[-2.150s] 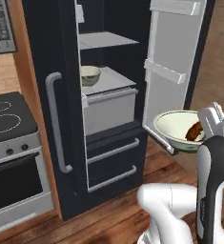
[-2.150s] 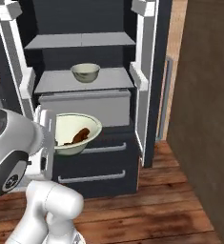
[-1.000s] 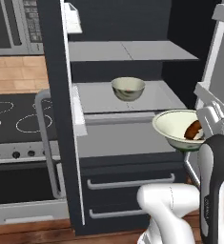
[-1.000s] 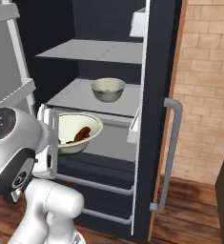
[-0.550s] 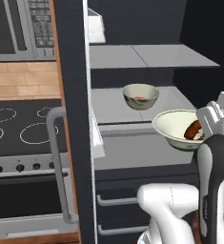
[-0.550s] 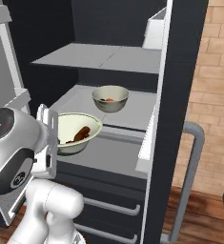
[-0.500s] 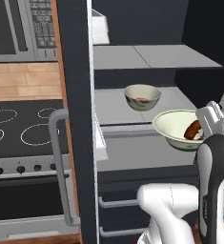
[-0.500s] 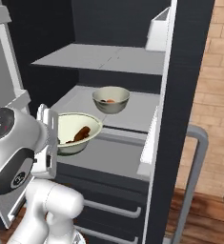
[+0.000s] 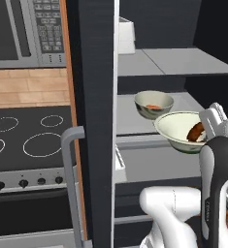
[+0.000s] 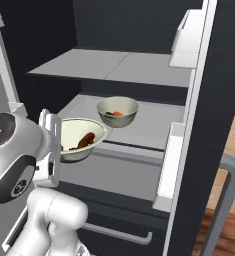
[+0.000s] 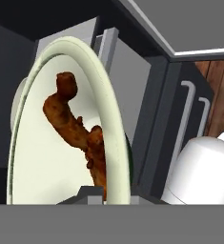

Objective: Place the bowl with the sweet potato and carrot on the second highest shelf of the fridge. Place the bowl with the chicken drumsticks on the top shelf of the fridge.

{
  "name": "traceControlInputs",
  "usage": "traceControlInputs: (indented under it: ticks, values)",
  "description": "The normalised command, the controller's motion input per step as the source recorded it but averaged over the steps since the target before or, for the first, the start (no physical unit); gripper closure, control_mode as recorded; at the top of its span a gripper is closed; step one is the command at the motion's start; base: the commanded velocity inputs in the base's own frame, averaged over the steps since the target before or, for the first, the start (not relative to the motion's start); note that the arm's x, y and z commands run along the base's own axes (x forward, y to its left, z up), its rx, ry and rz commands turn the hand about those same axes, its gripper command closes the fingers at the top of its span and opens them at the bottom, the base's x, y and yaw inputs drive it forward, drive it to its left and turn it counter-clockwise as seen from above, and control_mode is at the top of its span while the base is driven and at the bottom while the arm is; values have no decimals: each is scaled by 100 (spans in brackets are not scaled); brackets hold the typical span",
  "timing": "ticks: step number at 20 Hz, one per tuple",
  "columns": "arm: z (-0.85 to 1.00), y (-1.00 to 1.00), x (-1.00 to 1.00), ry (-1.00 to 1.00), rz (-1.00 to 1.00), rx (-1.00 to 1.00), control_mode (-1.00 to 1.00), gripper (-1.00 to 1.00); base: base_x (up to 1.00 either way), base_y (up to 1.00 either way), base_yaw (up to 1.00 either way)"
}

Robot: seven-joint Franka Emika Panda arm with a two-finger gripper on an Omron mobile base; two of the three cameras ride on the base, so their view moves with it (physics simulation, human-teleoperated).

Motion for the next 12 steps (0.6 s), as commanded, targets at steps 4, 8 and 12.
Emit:
traceControlInputs:
  ticks: [4,8,12]
  values:
    - [8,0,3,-3,0,0,-100,100,68,0,-1]
    - [72,0,0,-26,-1,0,-100,100,0,0,0]
    - [99,0,6,-31,-1,0,-100,100,0,0,0]
